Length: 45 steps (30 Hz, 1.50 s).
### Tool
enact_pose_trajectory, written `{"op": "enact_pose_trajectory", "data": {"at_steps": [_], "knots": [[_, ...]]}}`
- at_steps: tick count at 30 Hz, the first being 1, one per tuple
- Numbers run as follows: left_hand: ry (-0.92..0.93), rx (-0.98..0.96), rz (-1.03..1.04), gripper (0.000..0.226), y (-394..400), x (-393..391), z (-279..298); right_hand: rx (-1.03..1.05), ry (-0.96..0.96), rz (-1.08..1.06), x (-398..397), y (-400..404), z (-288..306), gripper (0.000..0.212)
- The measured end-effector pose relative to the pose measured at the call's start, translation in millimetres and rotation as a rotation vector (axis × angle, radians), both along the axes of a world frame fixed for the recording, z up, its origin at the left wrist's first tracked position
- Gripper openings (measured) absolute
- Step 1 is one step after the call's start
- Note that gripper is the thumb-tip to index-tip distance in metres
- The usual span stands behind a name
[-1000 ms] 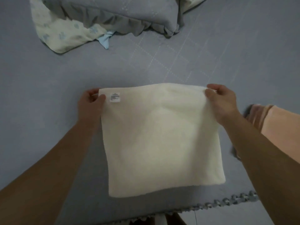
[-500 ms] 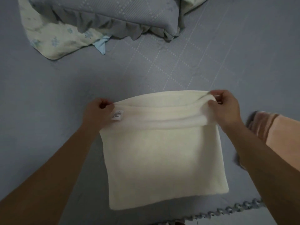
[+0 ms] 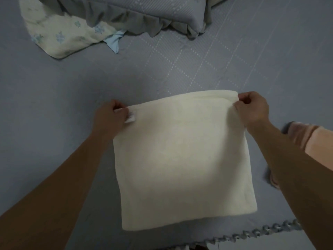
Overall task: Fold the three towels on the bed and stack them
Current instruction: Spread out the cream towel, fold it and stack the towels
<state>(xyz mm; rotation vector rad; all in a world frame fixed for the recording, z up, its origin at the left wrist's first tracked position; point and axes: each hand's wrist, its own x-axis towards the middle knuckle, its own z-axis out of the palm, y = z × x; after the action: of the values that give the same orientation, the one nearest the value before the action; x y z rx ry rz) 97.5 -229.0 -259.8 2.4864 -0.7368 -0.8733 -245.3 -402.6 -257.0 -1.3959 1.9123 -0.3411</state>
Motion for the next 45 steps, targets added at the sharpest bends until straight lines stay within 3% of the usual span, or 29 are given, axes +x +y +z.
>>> {"op": "enact_pose_trajectory", "data": {"at_steps": [2, 6, 10, 16, 22, 26, 28, 30, 32, 35, 36, 37, 38, 41, 43, 45], "knots": [[0.007, -0.086, 0.035, 0.009, 4, 1, 0, -0.021, -0.011, -0.009, 1, 7, 4, 0.016], [0.090, -0.177, 0.239, 0.030, 27, -5, 0, 0.055, 0.011, 0.025, -17, 48, 6, 0.015], [0.343, -0.207, 0.358, 0.020, 83, -34, -3, 0.166, 0.055, -0.029, -54, 111, 3, 0.021], [0.345, -0.052, 0.362, 0.022, 198, -102, 9, 0.186, 0.009, 0.002, -104, 191, 23, 0.018], [0.436, 0.098, 0.340, 0.041, 261, -159, 22, 0.361, 0.159, 0.364, -142, 225, 23, 0.045], [0.495, -0.024, 0.509, 0.053, 268, -146, 15, 0.160, -0.038, 0.182, -151, 207, 36, 0.018], [0.453, -0.128, 0.572, 0.046, 338, -212, 25, 0.055, -0.115, 0.256, -209, 259, 46, 0.019], [0.380, -0.024, 0.457, 0.033, 345, -207, 15, 0.105, -0.030, 0.314, -217, 255, 29, 0.018], [0.312, 0.113, 0.293, 0.025, 344, -208, 10, 0.209, 0.153, 0.490, -217, 261, 22, 0.031], [0.264, 0.172, 0.319, 0.009, 345, -206, 2, 0.262, 0.253, 0.482, -217, 263, 20, 0.029], [0.213, 0.164, 0.376, 0.012, 347, -207, 4, 0.238, 0.293, 0.444, -212, 266, 25, 0.020], [0.116, 0.137, 0.396, 0.020, 347, -211, 8, 0.179, 0.334, 0.416, -207, 273, 27, 0.025], [-0.022, 0.100, 0.360, 0.029, 344, -216, 13, 0.089, 0.399, 0.435, -198, 280, 30, 0.042], [-0.324, -0.105, 0.022, 0.049, 302, -241, 27, -0.182, 0.412, 0.718, -141, 295, 38, 0.072], [-0.385, -0.161, -0.291, 0.054, 260, -258, 25, -0.269, 0.316, 0.944, -90, 300, 34, 0.073], [-0.430, -0.099, -0.518, 0.058, 225, -265, 9, -0.348, 0.282, 1.103, -40, 301, 21, 0.069]]}}
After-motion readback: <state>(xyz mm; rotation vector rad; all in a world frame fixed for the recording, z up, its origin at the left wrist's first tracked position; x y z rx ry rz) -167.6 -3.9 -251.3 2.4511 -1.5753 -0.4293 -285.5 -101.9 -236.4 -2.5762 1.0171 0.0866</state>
